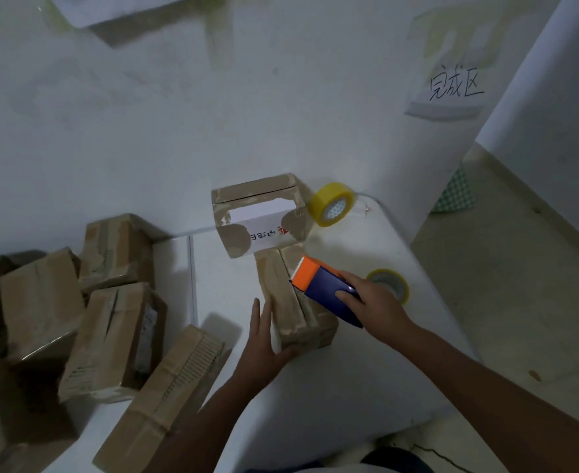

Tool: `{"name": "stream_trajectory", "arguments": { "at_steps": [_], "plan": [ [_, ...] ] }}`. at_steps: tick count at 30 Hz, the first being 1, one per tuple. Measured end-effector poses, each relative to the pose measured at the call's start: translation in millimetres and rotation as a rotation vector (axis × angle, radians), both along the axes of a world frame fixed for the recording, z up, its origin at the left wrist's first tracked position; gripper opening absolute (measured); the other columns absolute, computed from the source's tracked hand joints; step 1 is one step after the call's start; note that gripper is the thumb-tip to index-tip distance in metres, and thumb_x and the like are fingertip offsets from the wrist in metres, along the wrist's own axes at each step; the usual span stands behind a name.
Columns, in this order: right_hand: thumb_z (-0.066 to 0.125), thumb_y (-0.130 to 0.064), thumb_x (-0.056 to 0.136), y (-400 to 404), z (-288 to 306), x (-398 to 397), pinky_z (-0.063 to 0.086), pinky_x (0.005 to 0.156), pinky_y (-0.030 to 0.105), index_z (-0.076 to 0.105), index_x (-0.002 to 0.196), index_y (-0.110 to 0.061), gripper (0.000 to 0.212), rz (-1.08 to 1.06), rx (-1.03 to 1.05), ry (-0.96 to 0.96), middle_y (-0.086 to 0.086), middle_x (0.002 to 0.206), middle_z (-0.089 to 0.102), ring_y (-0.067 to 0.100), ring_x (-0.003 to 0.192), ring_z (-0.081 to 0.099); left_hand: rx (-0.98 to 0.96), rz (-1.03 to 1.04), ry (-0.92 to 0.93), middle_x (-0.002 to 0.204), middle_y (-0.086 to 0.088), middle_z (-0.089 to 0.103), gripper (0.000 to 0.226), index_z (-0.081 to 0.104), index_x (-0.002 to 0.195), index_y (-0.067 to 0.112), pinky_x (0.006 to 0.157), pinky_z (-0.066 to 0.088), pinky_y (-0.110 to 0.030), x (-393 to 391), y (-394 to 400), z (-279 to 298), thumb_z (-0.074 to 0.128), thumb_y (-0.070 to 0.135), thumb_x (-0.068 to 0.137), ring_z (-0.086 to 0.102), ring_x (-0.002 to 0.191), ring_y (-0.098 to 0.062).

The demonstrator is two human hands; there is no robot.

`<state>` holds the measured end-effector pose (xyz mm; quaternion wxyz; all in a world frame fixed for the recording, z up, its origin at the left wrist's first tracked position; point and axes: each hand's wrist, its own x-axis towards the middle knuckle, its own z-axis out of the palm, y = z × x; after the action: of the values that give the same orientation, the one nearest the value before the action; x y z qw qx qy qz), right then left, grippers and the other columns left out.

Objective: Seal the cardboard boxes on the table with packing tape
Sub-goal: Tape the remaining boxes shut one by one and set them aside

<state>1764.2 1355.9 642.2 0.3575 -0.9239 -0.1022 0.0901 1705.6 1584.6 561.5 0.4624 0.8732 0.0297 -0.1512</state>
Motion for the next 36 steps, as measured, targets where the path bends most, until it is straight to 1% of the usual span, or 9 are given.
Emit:
{"name": "stream_trajectory", "arguments": {
  "at_steps": [4,8,13,16,19,23,29,33,36],
  "plan": [
    [0.052,-0.022,0.099,-12.9,9.3,8.2,0.046,0.082,0.033,0.048,0.140,-0.015,0.041,-0.018,0.048,0.089,0.007,0.121,0.064,0.022,0.106,0.060,0.082,-0.167,-0.197,0.164,0.013,-0.007,0.097,0.005,0.155,0.038,0.116,0.022,-0.022,13.9,24.0,-12.4,0.074,0.031,0.087,0.006,0.148,-0.002],
    [0.051,-0.028,0.100,-21.5,17.8,12.2,0.047,0.088,0.031,0.048,0.141,-0.015,0.043,0.022,0.028,0.173,0.003,0.127,0.062,0.017,0.108,0.060,0.101,-0.310,-0.235,0.164,0.016,0.003,0.094,0.011,0.156,0.033,0.120,0.024,-0.024,37.9,50.6,-17.6,0.074,0.024,0.087,0.009,0.148,0.006],
    [0.046,-0.026,0.102,-19.5,28.7,6.6,0.048,0.079,0.024,0.051,0.136,-0.017,0.035,0.069,-0.004,0.211,0.000,0.116,0.063,0.013,0.099,0.060,0.186,-0.343,0.025,0.164,-0.003,0.008,0.088,0.010,0.157,0.027,0.118,0.017,-0.027,72.6,47.1,16.5,0.069,0.016,0.092,0.009,0.151,-0.017],
    [0.046,-0.026,0.102,-18.4,33.9,1.7,0.049,0.077,0.021,0.054,0.133,-0.017,0.033,0.071,0.016,0.224,0.001,0.114,0.063,0.011,0.096,0.059,-0.130,-0.069,0.092,0.149,0.000,0.046,0.047,0.049,0.144,0.018,0.112,0.033,-0.027,83.1,33.2,55.2,0.059,0.014,0.098,0.044,0.134,-0.011],
    [0.049,-0.028,0.101,-17.7,37.1,0.7,0.052,0.085,0.030,0.058,0.129,-0.018,0.032,0.062,0.045,0.210,0.002,0.117,0.065,0.012,0.101,0.062,-0.557,0.146,0.342,0.120,-0.014,0.070,0.029,0.064,0.125,0.006,0.087,0.055,-0.029,81.0,14.9,76.8,0.049,0.017,0.103,0.068,0.106,-0.022],
    [0.047,-0.037,0.100,-17.3,36.7,-0.9,0.052,0.083,0.027,0.063,0.125,-0.020,0.033,0.065,0.045,0.193,-0.004,0.117,0.066,0.008,0.100,0.061,-0.635,0.140,0.570,0.117,-0.022,0.069,0.040,0.066,0.120,0.003,0.092,0.055,-0.036,72.6,2.4,80.6,0.045,0.033,0.104,0.067,0.107,-0.031],
    [0.044,-0.036,0.102,-21.7,31.3,-1.9,0.044,0.070,0.011,0.063,0.124,-0.020,0.033,0.053,0.019,0.172,-0.004,0.116,0.066,0.003,0.094,0.058,-0.678,0.140,0.571,0.116,-0.024,0.069,0.033,0.066,0.117,-0.001,0.088,0.057,-0.034,68.9,-0.9,82.2,0.052,0.024,0.101,0.067,0.107,-0.031],
    [0.042,-0.038,0.102,-19.8,29.6,-1.4,0.050,0.074,0.022,0.067,0.116,-0.021,0.034,0.053,0.010,0.142,-0.004,0.107,0.069,0.005,0.091,0.062,-0.623,0.185,0.531,0.106,-0.023,0.070,0.025,0.066,0.114,-0.002,0.071,0.058,-0.027,63.3,-7.2,80.0,0.051,0.013,0.101,0.068,0.092,-0.024],
    [0.041,-0.041,0.101,-17.0,27.4,-0.3,0.052,0.072,0.032,0.071,0.101,-0.017,0.039,0.028,-0.055,0.100,0.001,0.092,0.070,0.010,0.080,0.063,-0.530,0.184,0.473,0.107,-0.021,0.072,0.023,0.068,0.112,0.002,0.077,0.057,-0.032,57.6,-10.3,75.7,0.052,0.014,0.101,0.070,0.093,-0.026]
  ]
}}
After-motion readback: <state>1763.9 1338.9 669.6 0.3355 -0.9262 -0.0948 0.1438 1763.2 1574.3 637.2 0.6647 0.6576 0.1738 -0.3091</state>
